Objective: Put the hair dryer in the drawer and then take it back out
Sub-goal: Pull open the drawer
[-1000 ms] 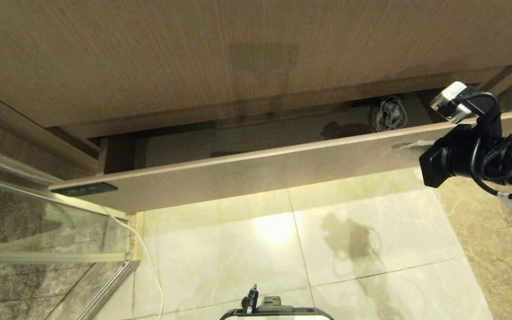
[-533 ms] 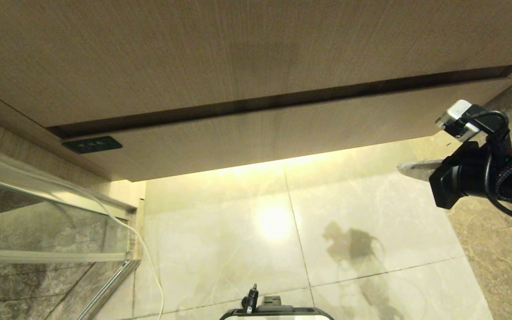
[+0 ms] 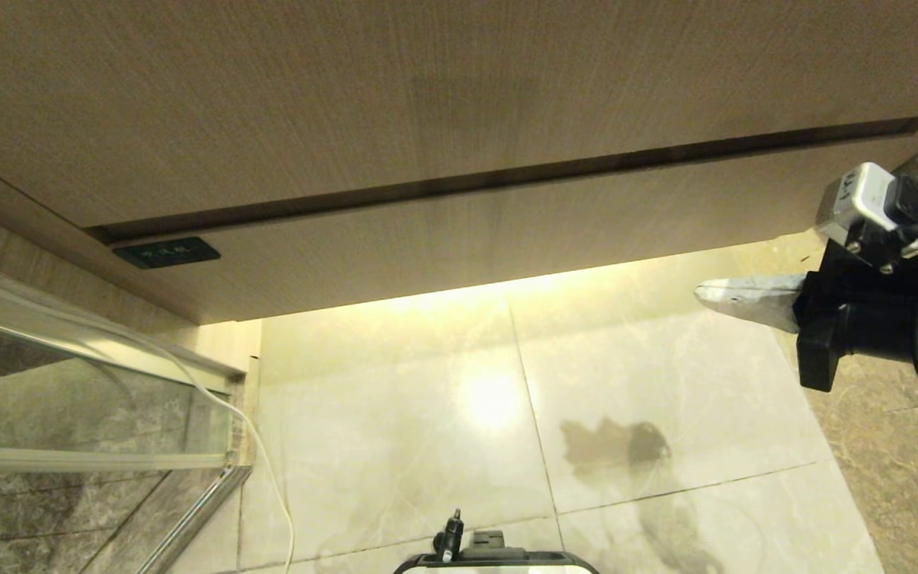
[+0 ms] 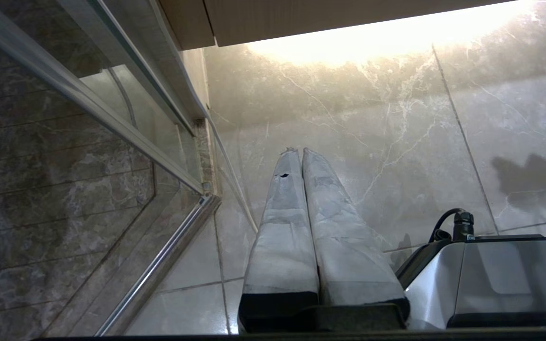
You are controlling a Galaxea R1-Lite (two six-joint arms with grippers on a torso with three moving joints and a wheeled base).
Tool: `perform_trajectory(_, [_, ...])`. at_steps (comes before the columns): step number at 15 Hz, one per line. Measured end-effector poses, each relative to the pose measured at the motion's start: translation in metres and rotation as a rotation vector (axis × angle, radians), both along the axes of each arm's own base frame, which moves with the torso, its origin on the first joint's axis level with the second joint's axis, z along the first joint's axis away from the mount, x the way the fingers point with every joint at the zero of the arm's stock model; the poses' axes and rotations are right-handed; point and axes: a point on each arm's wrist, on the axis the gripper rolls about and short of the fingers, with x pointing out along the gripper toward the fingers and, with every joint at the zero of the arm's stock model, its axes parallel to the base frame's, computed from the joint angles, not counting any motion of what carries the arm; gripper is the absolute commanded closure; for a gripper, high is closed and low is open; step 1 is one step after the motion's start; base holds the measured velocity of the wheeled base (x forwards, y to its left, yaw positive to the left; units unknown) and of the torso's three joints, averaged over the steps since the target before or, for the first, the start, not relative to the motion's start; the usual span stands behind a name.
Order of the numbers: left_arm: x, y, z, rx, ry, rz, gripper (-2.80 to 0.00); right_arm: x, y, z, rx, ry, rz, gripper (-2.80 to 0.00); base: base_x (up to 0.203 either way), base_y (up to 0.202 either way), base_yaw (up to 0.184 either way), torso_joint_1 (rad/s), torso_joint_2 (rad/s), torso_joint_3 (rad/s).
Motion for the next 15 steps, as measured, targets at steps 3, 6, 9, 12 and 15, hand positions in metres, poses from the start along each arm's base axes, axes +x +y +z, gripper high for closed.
perform_trajectory(3, [0.0,0.0,0.0,0.0,0.0,0.0,0.0,-0.003,0.009,0.002,-0.083,-0.117,0.179,0.0,0.0,0.0,0.0,0.0,0.0,0.0])
perform_trajectory(6, [0.0,0.0,0.0,0.0,0.0,0.0,0.0,0.008,0.015,0.005,-0.141,-0.189,0.243,0.0,0.0,0.0,0.0,0.0,0.0,0.0])
perform_trajectory(9, [0.0,0.0,0.0,0.0,0.0,0.0,0.0,0.024,0.021,0.01,-0.143,-0.19,0.244,-2.8,0.0,0.0,0.0,0.0,0.0,0.0])
perform_trajectory(12, [0.0,0.0,0.0,0.0,0.0,0.0,0.0,0.037,0.026,0.007,-0.161,-0.151,0.223,-2.8,0.0,0.0,0.0,0.0,0.0,0.0])
perform_trajectory(15, [0.0,0.0,0.0,0.0,0.0,0.0,0.0,0.042,0.027,0.01,-0.188,-0.151,0.155,-2.8,0.0,0.0,0.0,0.0,0.0,0.0])
